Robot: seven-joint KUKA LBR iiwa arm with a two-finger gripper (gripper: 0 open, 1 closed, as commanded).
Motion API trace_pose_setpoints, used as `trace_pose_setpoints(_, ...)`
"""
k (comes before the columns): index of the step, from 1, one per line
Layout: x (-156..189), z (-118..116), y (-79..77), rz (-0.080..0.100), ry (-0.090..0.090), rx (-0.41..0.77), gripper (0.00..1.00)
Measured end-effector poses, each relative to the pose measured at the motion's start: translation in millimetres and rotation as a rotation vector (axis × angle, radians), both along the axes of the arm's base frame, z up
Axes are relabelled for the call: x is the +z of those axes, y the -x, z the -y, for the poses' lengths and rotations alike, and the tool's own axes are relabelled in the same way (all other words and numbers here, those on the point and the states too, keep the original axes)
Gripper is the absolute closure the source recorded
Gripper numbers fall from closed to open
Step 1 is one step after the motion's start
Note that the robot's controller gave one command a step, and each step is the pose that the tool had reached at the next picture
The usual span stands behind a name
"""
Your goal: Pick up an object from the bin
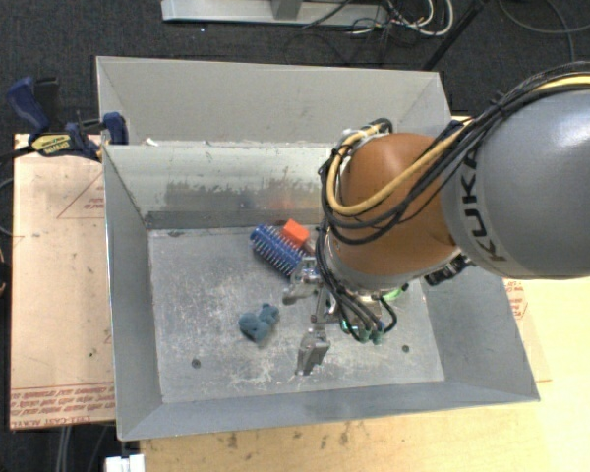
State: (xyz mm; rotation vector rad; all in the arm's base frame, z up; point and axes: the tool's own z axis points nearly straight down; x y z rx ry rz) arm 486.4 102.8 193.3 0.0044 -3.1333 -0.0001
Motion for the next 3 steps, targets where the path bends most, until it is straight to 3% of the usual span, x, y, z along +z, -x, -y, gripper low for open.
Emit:
trace_pose_setpoints(1, -117, -28, -44.4, 0.022, -0.005, 0.483, 0.00)
trace_pose_setpoints(2, -92, -16, -44.0, 0.013, -0.003, 0.518, 0.00)
trace_pose_setpoints(3, -94, -18, -19.3, 0.006, -0.004, 0.724, 0.00)
